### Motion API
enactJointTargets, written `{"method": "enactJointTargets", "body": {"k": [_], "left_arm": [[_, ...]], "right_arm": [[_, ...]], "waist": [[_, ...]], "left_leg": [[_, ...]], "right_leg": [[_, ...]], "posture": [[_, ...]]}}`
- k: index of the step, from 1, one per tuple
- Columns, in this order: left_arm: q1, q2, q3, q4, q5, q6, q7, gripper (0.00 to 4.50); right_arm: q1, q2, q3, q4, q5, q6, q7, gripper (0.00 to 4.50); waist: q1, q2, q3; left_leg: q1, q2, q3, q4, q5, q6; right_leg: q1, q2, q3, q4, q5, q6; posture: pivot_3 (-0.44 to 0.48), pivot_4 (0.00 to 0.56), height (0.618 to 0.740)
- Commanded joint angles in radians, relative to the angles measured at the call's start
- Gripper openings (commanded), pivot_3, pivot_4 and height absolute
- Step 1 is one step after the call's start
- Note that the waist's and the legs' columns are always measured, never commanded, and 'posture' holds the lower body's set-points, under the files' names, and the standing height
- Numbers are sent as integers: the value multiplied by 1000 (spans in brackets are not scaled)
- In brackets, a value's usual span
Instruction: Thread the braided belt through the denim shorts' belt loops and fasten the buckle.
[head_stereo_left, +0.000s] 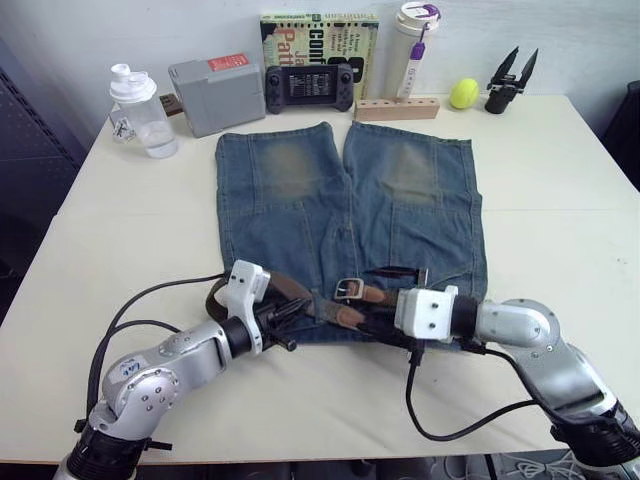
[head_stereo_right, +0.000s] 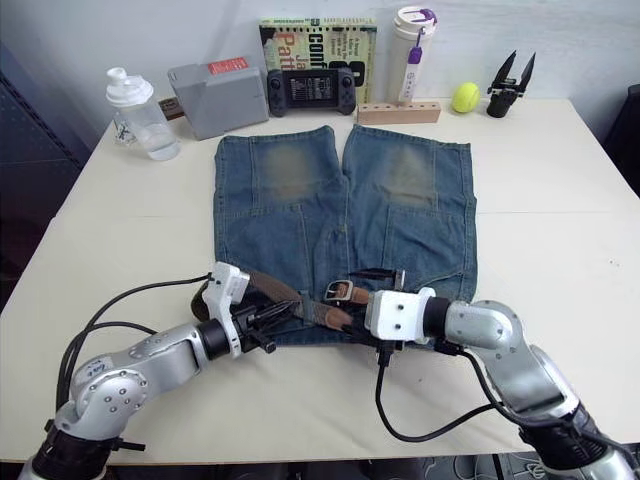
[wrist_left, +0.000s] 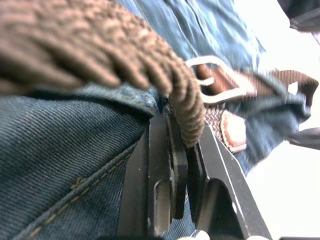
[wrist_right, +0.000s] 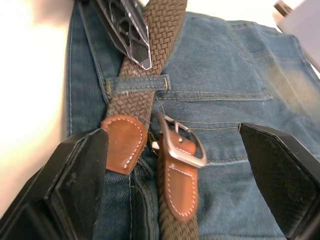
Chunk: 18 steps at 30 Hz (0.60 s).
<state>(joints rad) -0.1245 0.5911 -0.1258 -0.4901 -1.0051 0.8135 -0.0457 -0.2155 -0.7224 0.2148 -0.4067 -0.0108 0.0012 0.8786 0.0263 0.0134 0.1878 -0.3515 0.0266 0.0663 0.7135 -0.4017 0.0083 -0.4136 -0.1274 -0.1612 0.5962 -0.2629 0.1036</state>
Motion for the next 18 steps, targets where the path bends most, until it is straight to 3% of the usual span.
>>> {"method": "enactJointTargets", "body": {"k": [1, 10, 14, 18], "left_arm": [[8, 26, -44, -5, 122, -24, -100, 0], [2, -24, -41, 21, 254, -22, -180, 0], [4, -37, -38, 21, 289, -16, -205, 0], [6, -48, -29, 17, 311, -3, -222, 0]], "right_arm": [[13, -8, 8, -2, -60, -113, -21, 4427], [46, 31, 44, -17, -110, -139, -46, 4427], [39, 39, 54, 29, -221, -167, -109, 4427], [23, 59, 34, 15, -201, -163, -126, 4427]], "waist": [[0, 0, 0], [0, 0, 0], [2, 0, 0], [0, 0, 0]], "left_leg": [[0, 0, 0, 0, 0, 0], [0, 1, 0, 0, 0, 0], [0, 0, -1, 1, 0, 0], [0, 1, -1, 1, 0, 0]], "right_leg": [[0, 0, 0, 0, 0, 0], [0, 0, 0, 0, 0, 0], [1, -1, 0, 0, 0, 0], [1, -1, 0, 0, 0, 0]], "posture": [[0, 150, 726], [0, 150, 726], [0, 150, 726], [0, 150, 726]]}}
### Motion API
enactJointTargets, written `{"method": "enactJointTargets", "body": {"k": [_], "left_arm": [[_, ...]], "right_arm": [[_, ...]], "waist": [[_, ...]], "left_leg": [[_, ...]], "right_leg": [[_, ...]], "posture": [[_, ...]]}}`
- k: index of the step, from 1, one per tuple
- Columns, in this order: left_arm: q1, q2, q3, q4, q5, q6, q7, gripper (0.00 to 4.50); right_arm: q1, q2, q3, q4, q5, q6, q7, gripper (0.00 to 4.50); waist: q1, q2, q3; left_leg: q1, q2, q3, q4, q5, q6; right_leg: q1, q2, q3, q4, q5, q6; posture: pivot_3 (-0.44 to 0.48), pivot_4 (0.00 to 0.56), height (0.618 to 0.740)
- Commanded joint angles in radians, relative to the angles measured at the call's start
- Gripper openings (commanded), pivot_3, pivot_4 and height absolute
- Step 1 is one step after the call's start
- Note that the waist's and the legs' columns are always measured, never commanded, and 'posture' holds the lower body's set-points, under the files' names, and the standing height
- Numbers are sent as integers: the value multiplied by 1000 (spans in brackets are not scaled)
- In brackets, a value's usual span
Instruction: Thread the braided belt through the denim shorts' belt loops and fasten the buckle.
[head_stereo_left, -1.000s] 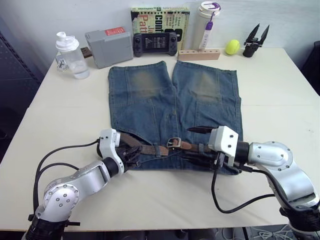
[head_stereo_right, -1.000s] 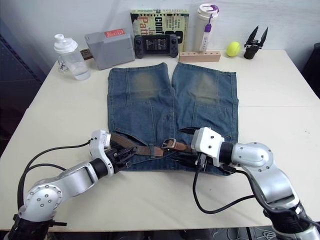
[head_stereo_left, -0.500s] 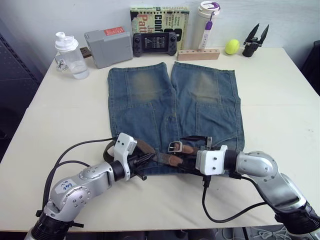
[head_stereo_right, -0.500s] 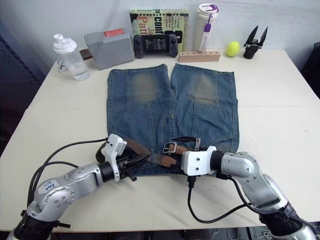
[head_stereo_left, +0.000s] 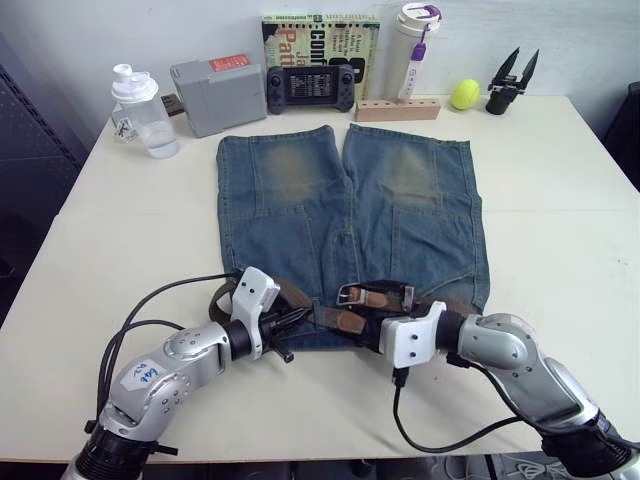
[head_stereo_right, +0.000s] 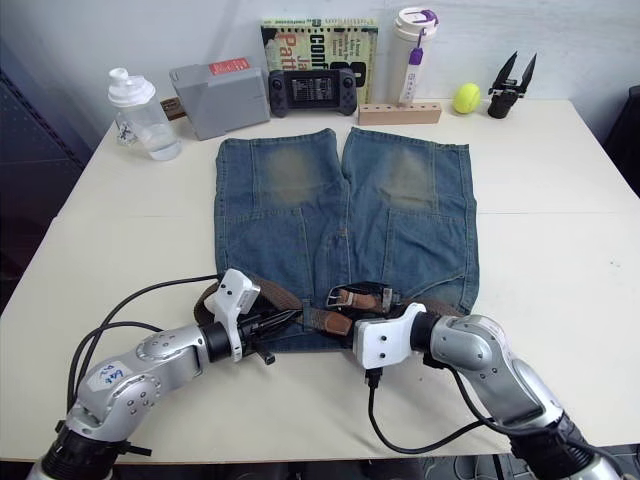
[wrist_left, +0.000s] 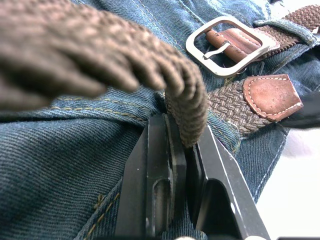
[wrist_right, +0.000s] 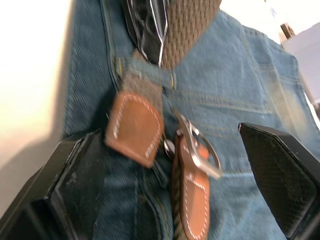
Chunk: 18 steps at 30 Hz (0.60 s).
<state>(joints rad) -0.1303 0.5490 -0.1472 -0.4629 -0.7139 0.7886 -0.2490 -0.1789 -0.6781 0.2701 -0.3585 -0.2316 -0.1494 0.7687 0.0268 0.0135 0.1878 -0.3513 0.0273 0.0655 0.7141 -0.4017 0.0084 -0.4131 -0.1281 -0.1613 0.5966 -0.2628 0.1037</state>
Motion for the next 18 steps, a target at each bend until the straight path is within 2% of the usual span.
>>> {"method": "enactJointTargets", "body": {"k": [1, 7, 8, 11, 17, 18], "left_arm": [[10, -10, -4, -8, 25, 25, -22, 0], [8, -30, 5, -5, 52, 39, -38, 0], [8, -34, 6, -6, 56, 41, -39, 0], [12, -43, 11, -11, 66, 47, -43, 0], [15, -54, 18, -20, 78, 60, -48, 0], [16, -56, 19, -22, 80, 62, -49, 0]], "right_arm": [[-15, 16, -24, -39, 29, -18, -13, 4427], [-17, 8, -21, -47, 34, -37, -3, 4427], [-17, 6, -17, -43, 30, -41, -1, 4210], [-15, 6, -13, -33, 21, -53, -3, 3244], [-17, 6, 2, -19, 13, -73, 10, 385], [-15, 4, 5, -16, 10, -77, 12, 29]], "waist": [[0, 0, 0], [0, 0, 0], [0, 0, 0], [0, 0, 0], [0, 0, 0], [0, 0, 0]], "left_leg": [[0, 0, 0, 0, 0, 0], [0, 0, 0, 0, 0, 0], [0, 0, 0, 0, 0, 0], [0, 0, 0, 0, 0, 0], [0, 0, 0, 0, 0, 0], [0, 0, 0, 0, 0, 0]], "right_leg": [[0, 0, 0, 0, 0, 0], [0, 0, 0, 0, 0, 0], [0, 0, 0, 0, 0, 0], [0, 0, 0, 0, 0, 0], [0, 0, 0, 0, 0, 0], [0, 0, 0, 0, 0, 0]], "posture": [[0, 150, 726], [0, 150, 726], [0, 150, 726], [0, 150, 726], [0, 150, 726], [0, 150, 726]]}}
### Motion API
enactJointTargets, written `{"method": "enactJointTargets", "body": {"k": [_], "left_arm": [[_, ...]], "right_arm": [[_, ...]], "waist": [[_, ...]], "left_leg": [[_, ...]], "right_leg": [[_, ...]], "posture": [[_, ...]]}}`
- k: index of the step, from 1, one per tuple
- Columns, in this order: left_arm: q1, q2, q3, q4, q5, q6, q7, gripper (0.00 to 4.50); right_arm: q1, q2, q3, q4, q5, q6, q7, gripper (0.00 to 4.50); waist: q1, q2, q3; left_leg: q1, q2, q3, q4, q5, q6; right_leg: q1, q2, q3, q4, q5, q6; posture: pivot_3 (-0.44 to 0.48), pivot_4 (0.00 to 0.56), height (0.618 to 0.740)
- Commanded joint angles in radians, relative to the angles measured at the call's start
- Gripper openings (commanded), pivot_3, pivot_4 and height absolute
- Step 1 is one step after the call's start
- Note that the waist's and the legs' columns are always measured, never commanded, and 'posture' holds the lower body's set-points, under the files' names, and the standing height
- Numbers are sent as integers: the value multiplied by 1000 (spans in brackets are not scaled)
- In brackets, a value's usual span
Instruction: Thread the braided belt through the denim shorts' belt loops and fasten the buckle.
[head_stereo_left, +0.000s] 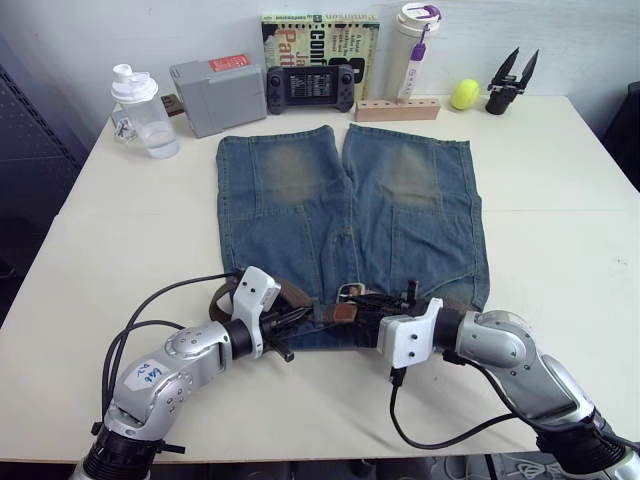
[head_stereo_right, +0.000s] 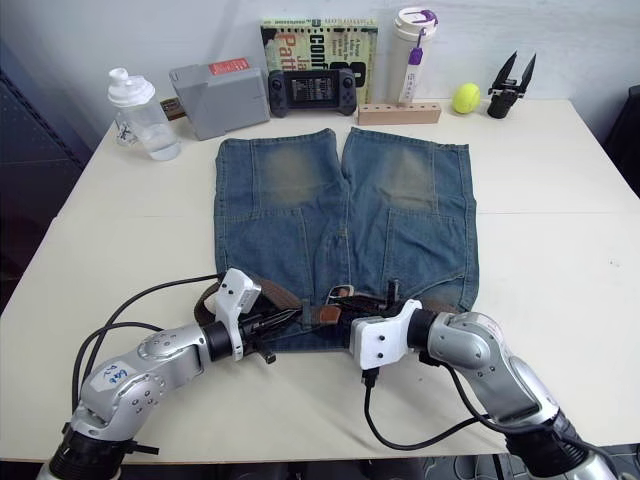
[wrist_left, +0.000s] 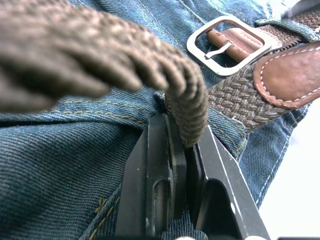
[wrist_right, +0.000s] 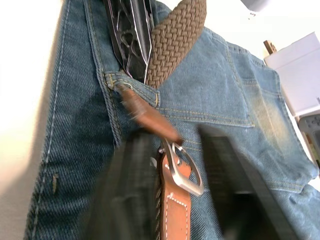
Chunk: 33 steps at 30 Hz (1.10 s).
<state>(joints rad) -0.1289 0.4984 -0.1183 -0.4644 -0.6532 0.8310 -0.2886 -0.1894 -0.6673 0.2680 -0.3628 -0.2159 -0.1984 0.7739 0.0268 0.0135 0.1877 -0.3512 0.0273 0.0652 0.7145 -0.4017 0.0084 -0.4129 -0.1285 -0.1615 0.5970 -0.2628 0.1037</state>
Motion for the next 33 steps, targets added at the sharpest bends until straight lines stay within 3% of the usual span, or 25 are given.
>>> {"method": "enactJointTargets", "body": {"k": [1, 13, 16, 18, 29, 33], "left_arm": [[15, -8, -9, -22, 21, 21, -9, 0], [19, -36, 14, -28, 31, 40, -13, 0], [20, -39, 17, -29, 35, 43, -15, 0], [20, -41, 19, -30, 37, 44, -17, 0], [27, -47, 21, -37, 43, 53, -21, 0], [30, -50, 22, -38, 46, 56, -22, 0]], "right_arm": [[-3, -9, 11, -8, -12, -35, 9, 29], [6, -10, 20, -1, -24, -40, 28, 29], [13, -9, 28, -6, -31, -45, 31, 880], [13, -8, 32, -7, -35, -50, 28, 1705], [-4, -1, 34, 1, -34, -69, 14, 1705], [-1, -4, 34, -4, -28, -72, 22, 556]], "waist": [[0, 0, 0], [-1, 0, 0], [0, 0, 0], [0, 0, 0], [0, 0, 0], [-1, 0, 0]], "left_leg": [[0, 0, 0, 0, 0, 0], [0, 0, 0, 0, 0, 0], [0, 0, 0, 0, 0, 0], [0, 0, 0, 0, 0, 0], [0, 0, 0, 0, 0, 0], [0, 0, 0, 0, 0, 0]], "right_leg": [[0, 0, 0, 0, 0, 0], [0, 0, 0, 0, 0, 0], [0, 0, 0, 0, 0, 0], [0, 0, 0, 0, 0, 0], [0, 0, 0, 0, 0, 0], [0, 0, 0, 0, 0, 0]], "posture": [[0, 150, 726], [0, 150, 726], [0, 150, 726], [0, 150, 726], [0, 150, 726], [0, 150, 726]]}}
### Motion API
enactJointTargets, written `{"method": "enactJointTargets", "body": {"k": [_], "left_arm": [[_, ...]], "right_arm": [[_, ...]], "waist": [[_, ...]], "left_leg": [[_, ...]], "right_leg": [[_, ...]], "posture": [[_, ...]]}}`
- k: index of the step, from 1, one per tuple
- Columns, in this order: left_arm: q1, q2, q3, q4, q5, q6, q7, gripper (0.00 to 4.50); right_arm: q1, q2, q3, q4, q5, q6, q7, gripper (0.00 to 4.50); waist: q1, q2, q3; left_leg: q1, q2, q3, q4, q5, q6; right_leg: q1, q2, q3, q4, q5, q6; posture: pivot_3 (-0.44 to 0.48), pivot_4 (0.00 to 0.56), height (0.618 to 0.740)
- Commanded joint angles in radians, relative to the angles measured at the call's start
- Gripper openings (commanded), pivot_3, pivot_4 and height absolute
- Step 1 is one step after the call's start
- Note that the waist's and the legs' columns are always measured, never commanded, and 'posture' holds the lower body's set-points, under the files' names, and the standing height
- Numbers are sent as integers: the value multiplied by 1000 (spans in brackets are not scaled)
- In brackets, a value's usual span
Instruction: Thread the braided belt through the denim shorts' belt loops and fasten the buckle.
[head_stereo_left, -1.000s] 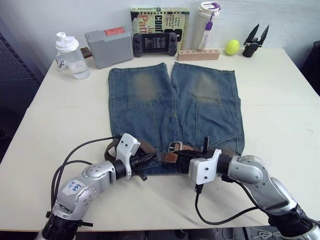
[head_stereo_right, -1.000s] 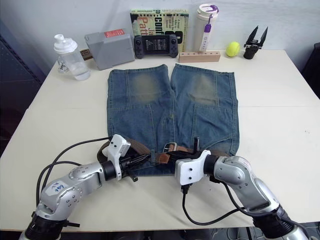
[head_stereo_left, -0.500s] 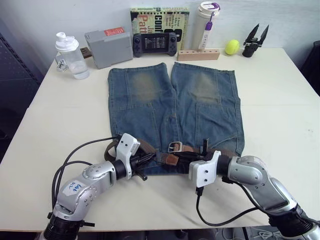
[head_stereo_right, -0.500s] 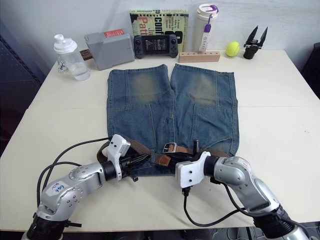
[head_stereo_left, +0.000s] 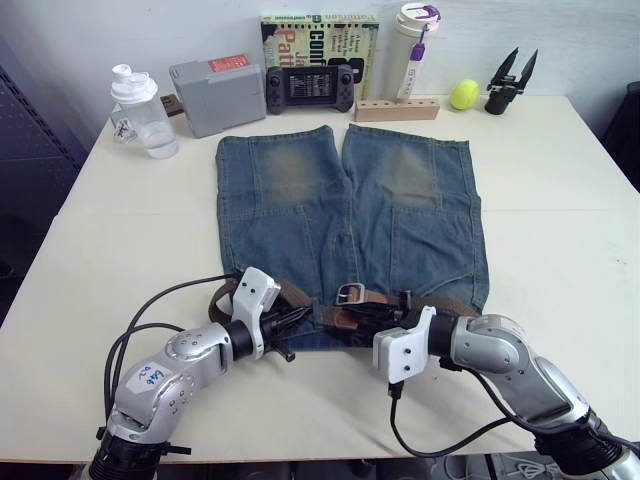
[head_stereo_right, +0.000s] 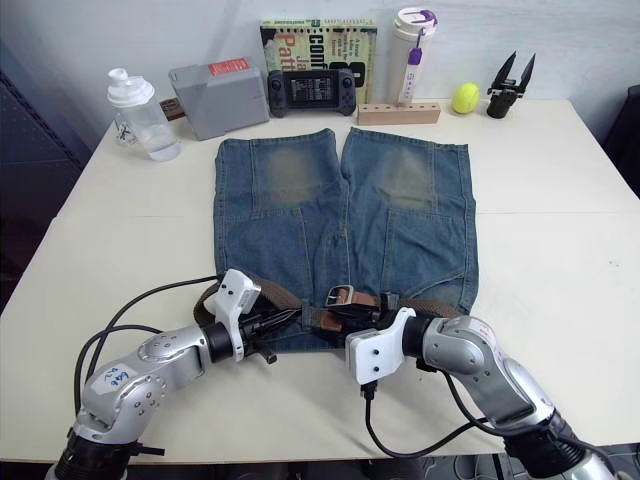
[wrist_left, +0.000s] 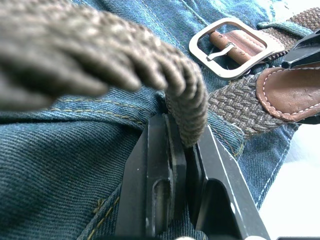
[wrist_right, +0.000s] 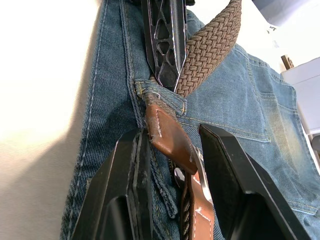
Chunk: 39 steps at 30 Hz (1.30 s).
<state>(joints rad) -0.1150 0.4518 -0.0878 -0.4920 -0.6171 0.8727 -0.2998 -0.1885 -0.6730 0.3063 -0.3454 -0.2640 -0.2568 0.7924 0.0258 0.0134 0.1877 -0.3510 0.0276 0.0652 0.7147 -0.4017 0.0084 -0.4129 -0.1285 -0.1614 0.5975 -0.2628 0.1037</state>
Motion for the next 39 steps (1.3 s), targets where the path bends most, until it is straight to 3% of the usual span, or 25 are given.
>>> {"method": "enactJointTargets", "body": {"k": [1, 9, 11, 13, 14, 18, 23, 26, 32, 39], "left_arm": [[17, -3, -9, -10, 11, 15, -11, 0], [31, -8, 38, -28, -25, 16, -26, 0], [59, 4, 101, -73, -75, 8, -55, 868], [89, 44, 129, -117, -87, -7, -100, 1376], [109, 63, 153, -139, -97, -18, -124, 1977], [211, 113, 246, -191, -170, -62, -236, 3585], [295, 147, 215, -178, -85, -169, -305, 3585], [306, 148, 143, -101, 63, -248, -270, 2757], [307, 167, 26, -2, 259, -327, -239, 60], [319, 202, -54, 36, 386, -411, -256, 60]], "right_arm": [[0, 1, -5, -22, 22, -13, 5, 152], [2, 0, -7, -25, 22, -6, 10, 69], [2, -2, -8, -22, 22, -2, 12, 0], [2, -3, -12, -19, 22, -2, 10, 0], [3, -2, -13, -18, 26, 0, 10, 0], [-3, 5, -12, -12, 36, 1, 10, 0], [-21, 19, -14, 1, 50, 2, 5, 0], [-24, 17, -18, -1, 63, 0, 11, 0], [-13, -9, -60, -29, 142, 69, 46, 0], [-14, -85, -223, -93, 381, 311, 133, 0]], "waist": [[0, 0, 0], [-1, 0, 0], [-3, 0, 0], [-3, 0, 0], [-4, 0, 0], [-2, 0, 0], [-1, 0, 0], [-1, 0, 0], [1, 2, -1], [4, 9, -6]], "left_leg": [[0, 0, 0, 0, 0, 0], [0, 0, 0, 0, 0, 0], [0, 0, 0, 0, 0, 0], [0, 1, 0, 0, 0, 0], [0, 1, 0, 0, 0, 0], [0, 2, 0, 0, 0, 0], [0, 1, 0, 0, 0, 0], [0, 1, 0, 1, 0, 0], [0, 0, 0, 0, 0, 0], [2, 1, 0, 1, -1, 3]], "right_leg": [[0, 0, 0, 0, 0, 0], [0, 0, 0, 0, 0, 0], [0, 0, 0, 0, 0, 0], [0, 0, 0, 0, 0, 0], [-1, 0, 0, 0, 0, 0], [0, -1, 0, 0, 0, 0], [0, -1, 0, 0, 0, 0], [0, -1, 0, 0, 0, 0], [0, 0, 0, 0, 0, 0], [2, -2, 0, 0, 0, 0]], "posture": [[0, 150, 726], [0, 150, 726], [0, 150, 726], [0, 150, 726], [0, 150, 726], [0, 150, 726], [0, 150, 726], [0, 150, 726], [0, 150, 726], [0, 150, 726]]}}
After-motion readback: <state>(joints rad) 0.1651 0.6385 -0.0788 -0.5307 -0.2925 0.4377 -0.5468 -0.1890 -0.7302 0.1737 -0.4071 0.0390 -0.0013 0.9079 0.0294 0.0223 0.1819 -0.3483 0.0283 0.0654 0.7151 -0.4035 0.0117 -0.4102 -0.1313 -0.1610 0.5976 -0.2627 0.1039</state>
